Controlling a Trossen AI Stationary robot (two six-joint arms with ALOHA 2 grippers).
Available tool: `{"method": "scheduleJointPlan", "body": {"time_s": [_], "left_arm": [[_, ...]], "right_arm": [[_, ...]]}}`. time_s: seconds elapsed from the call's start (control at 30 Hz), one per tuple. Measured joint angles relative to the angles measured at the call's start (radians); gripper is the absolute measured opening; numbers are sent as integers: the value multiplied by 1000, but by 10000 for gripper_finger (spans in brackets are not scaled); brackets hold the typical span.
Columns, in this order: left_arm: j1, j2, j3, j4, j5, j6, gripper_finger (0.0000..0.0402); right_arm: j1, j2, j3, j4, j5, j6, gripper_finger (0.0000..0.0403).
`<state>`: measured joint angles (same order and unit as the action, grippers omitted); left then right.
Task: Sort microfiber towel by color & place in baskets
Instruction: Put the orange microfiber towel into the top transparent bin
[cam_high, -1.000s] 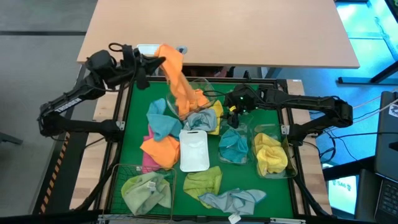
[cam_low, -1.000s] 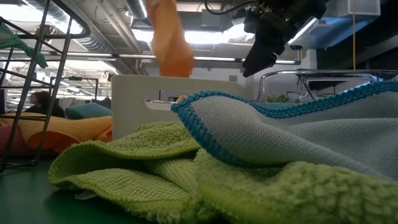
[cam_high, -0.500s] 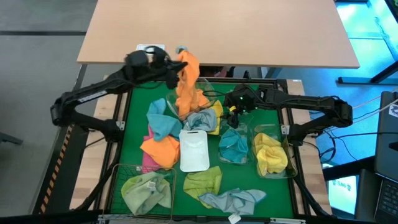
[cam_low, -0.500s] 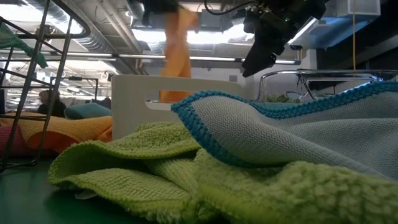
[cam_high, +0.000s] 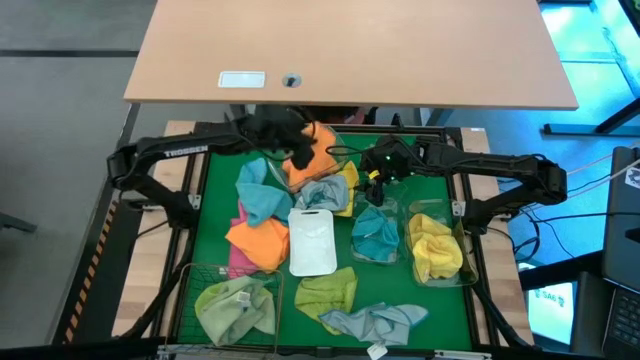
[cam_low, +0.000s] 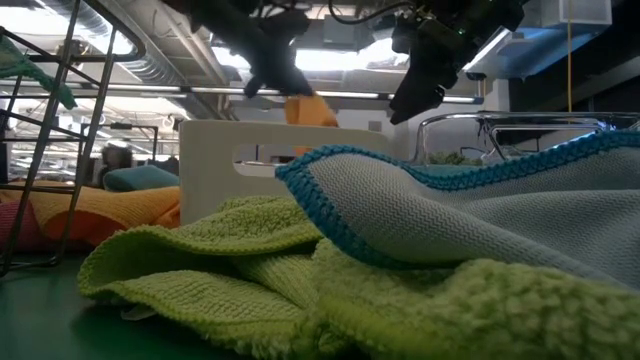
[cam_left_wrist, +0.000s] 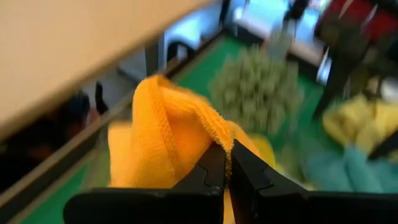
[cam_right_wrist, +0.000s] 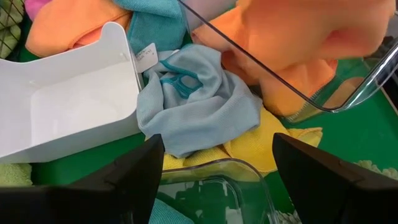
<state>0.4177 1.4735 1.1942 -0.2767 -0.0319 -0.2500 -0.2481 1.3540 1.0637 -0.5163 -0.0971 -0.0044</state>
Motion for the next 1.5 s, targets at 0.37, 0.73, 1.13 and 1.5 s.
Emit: {"method": "scheduleJointPlan", "body": {"time_s": [0.37,0.73,1.13,1.5], "left_arm": [[-25,27,0,-374,-115,1,0],[-35,27,-1,-510,-116,1,22],[-35,27,-1,-377,-106,149,85],[-30,59,-1,-380,-108,156,143]], "right_arm": [[0,0,0,-1,0,0,299],[0,0,0,-1,0,0,299],[0,0,0,-1,-94,0,299],[0,0,0,28,-98,0,299]]}}
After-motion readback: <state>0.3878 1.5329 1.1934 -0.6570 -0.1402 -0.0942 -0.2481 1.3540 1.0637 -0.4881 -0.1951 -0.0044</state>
